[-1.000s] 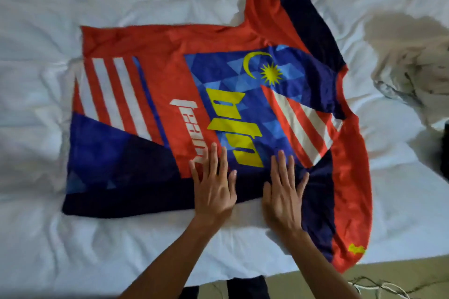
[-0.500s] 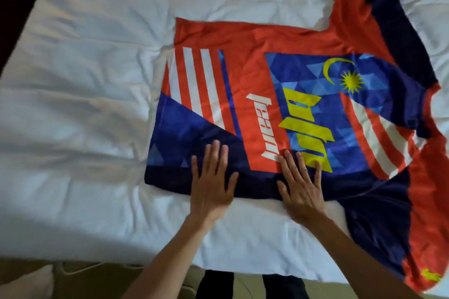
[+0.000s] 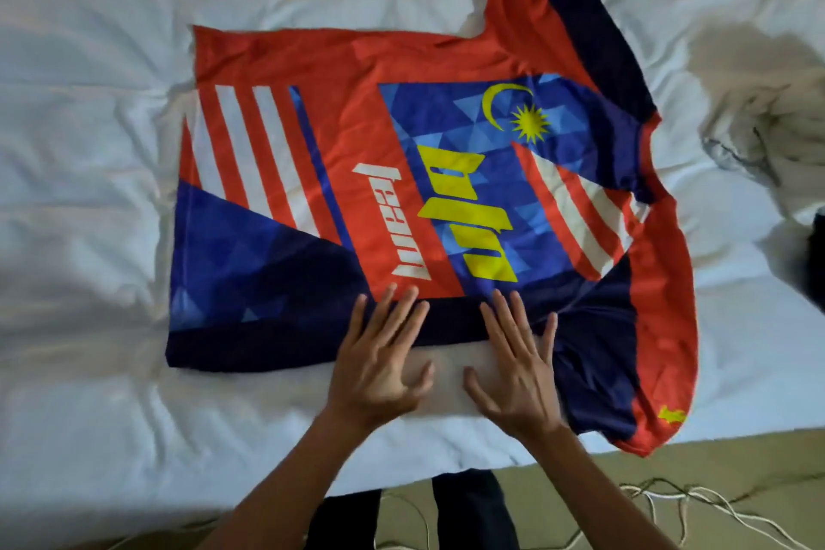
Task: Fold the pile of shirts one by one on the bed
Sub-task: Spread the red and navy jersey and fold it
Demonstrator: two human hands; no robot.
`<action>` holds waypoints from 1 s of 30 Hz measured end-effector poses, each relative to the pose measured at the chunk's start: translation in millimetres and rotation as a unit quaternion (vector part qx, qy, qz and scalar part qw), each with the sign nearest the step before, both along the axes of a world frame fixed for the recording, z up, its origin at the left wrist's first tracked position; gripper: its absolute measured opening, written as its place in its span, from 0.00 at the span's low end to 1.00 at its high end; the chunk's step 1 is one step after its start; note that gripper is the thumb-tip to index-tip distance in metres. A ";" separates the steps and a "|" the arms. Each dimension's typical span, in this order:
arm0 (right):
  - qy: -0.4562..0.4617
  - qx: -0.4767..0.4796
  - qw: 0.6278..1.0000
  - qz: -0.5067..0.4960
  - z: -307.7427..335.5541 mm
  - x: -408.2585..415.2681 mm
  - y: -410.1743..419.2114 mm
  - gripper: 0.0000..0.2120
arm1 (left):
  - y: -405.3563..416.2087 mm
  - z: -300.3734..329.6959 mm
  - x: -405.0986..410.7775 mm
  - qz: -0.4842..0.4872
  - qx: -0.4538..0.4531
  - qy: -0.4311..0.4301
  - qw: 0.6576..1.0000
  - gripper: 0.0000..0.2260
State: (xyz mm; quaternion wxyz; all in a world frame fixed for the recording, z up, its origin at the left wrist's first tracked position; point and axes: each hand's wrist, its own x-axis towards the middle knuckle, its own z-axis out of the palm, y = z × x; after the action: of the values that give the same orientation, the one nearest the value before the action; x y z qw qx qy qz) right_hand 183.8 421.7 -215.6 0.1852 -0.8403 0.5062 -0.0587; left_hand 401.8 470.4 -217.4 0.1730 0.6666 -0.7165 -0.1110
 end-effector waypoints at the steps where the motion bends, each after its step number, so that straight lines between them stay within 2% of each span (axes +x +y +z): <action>1: 0.012 -0.014 1.000 -0.022 3.5 -13.6 4.8 0.41 | -10.3 0.4 -17.3 -0.035 0.008 0.007 0.999 0.33; 5: 0.065 -0.037 0.994 -0.077 11.7 -56.0 14.1 0.47 | -46.1 -5.4 -61.0 -0.113 0.085 -0.010 0.990 0.35; 7: 0.073 -0.035 0.992 -0.097 12.7 -71.1 19.7 0.50 | -57.0 -10.1 -72.6 -0.136 0.101 -0.029 0.985 0.34; 9: 0.069 -0.027 0.988 -0.138 8.0 -86.1 28.1 0.49 | -62.1 -15.0 -80.7 -0.147 0.097 -0.049 0.983 0.31; 11: 0.058 -0.021 0.982 -0.179 2.2 -100.4 35.8 0.45 | -64.6 -19.3 -86.3 -0.147 0.078 -0.064 0.984 0.27; 14: 0.028 -0.046 0.981 -0.185 -3.2 -115.4 38.3 0.37 | -67.4 -25.3 -90.2 -0.139 0.053 -0.070 0.986 0.23; 18: -0.031 -0.074 0.974 -0.213 5.1 -120.6 13.3 0.26 | -70.3 -26.3 -89.3 -0.123 0.022 -0.025 0.992 0.20; 20: -0.027 -0.019 0.965 -0.261 24.0 -120.3 -14.8 0.22 | -76.3 -23.5 -87.6 -0.100 0.027 0.014 0.994 0.20; 22: -0.013 0.086 0.952 -0.294 46.1 -123.4 -52.1 0.16 | -88.3 -18.4 -86.6 -0.070 0.036 0.049 0.996 0.17; 25: 0.019 0.153 0.963 -0.219 74.1 -128.0 -117.6 0.13 | -110.1 -6.4 -87.1 -0.027 0.059 0.068 0.996 0.13; 28: 0.077 0.139 0.983 -0.096 85.8 -111.3 -194.5 0.14 | -137.0 5.3 -84.2 0.023 0.132 0.071 0.988 0.08; 30: 0.104 0.106 0.987 -0.058 82.7 -86.2 -238.4 0.14 | -156.9 3.6 -78.5 0.063 0.158 0.099 0.980 0.08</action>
State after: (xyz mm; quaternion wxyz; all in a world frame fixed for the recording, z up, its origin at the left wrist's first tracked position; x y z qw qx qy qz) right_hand 97.6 183.3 -132.9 0.2161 -0.7862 0.5743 0.0727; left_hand 323.3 313.5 -213.8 0.1426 0.7153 -0.6256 -0.2768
